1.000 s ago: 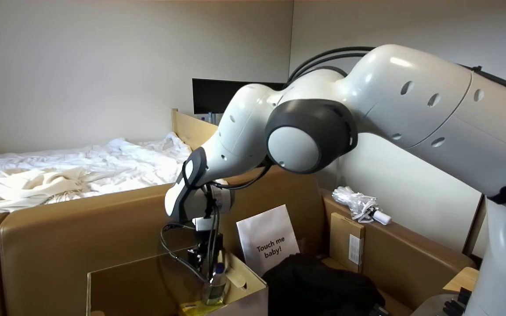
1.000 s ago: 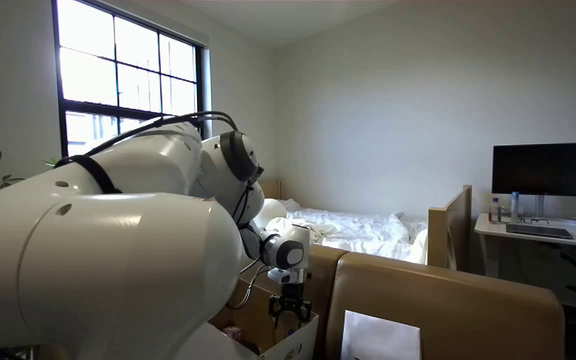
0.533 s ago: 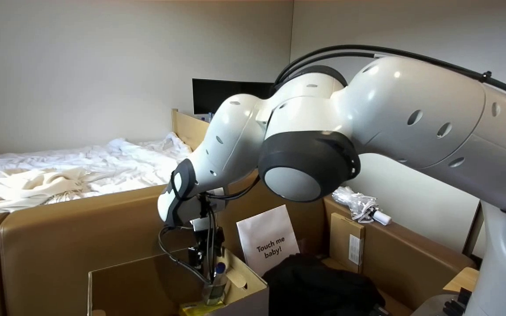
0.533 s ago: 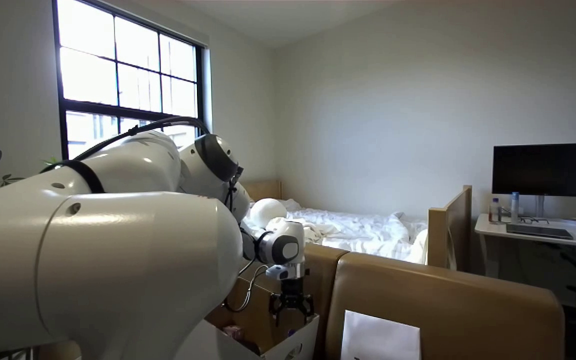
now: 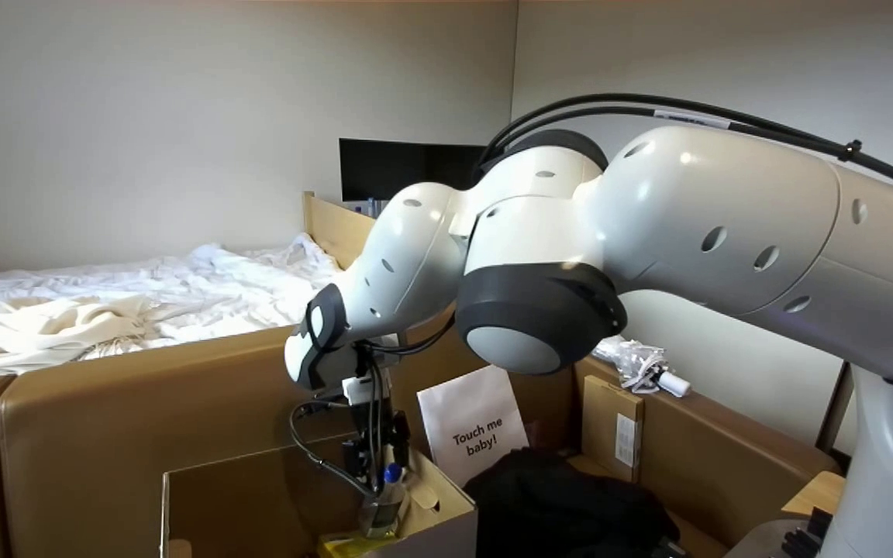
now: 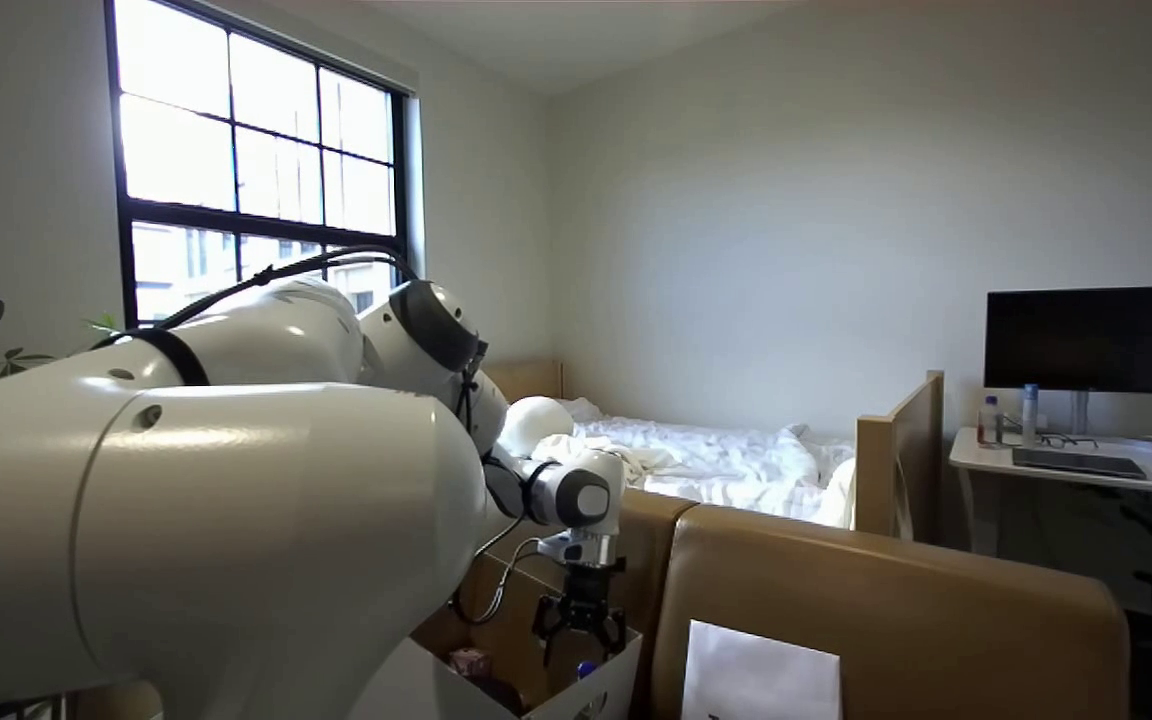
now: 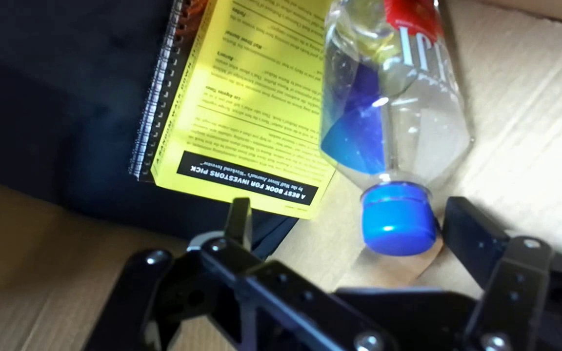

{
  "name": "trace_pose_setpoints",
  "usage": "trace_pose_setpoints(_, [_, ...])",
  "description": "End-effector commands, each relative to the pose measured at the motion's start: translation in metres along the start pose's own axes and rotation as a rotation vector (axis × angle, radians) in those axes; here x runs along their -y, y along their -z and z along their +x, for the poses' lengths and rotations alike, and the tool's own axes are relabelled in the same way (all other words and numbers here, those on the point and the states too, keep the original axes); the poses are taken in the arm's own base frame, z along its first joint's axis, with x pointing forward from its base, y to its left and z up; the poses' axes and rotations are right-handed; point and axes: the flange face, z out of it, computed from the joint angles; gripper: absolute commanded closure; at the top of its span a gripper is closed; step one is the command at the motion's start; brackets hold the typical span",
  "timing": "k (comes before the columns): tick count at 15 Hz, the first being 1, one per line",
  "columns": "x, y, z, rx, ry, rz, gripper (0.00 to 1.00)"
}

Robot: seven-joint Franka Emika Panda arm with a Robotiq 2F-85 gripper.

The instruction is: Remove the black cloth and bottle and put the on the sofa

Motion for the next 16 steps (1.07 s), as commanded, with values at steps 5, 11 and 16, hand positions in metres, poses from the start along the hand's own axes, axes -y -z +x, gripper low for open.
trace_pose_setpoints(5, [0.003, -0.005, -0.004, -0.05, -0.016, -0.018, 0.27])
trace_pose_setpoints(11, [0.013, 0.003, -0.005, -0.084, -0.024, 0.02, 0.66])
trace_pose_setpoints(16, [0.008, 0.001, -0.01, -0.105, -0.007, 0.009, 0.87])
